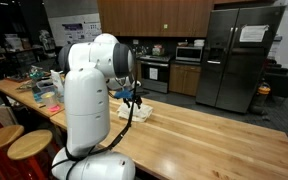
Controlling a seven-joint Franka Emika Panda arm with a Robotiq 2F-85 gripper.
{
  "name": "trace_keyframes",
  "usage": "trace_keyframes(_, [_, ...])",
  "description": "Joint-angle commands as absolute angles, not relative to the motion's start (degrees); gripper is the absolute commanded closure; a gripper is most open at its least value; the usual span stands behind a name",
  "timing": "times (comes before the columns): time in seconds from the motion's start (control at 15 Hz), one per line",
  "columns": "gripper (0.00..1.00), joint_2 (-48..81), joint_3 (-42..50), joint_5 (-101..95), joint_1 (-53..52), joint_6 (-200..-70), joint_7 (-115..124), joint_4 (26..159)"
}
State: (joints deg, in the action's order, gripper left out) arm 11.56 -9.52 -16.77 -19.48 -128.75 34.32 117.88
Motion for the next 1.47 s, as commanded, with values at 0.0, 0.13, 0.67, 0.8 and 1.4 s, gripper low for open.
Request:
trace_keyframes(0.0, [0.0, 10.91, -9.26, -18.19, -19.64, -130.49, 39.02, 118.66])
trace_keyframes(0.13, [0.0, 11.97, -9.0, -18.28, -19.39, -132.57, 41.3, 118.5])
trace_keyframes(0.67, [0.0, 17.55, -8.77, -11.05, -17.79, -143.0, 42.1, 118.05])
trace_keyframes(0.8, [0.0, 18.46, -9.52, -5.67, -17.27, -142.11, 39.23, 117.77])
trace_keyframes(1.4, [0.0, 17.84, -10.32, 9.04, -17.07, -130.07, 34.06, 116.14])
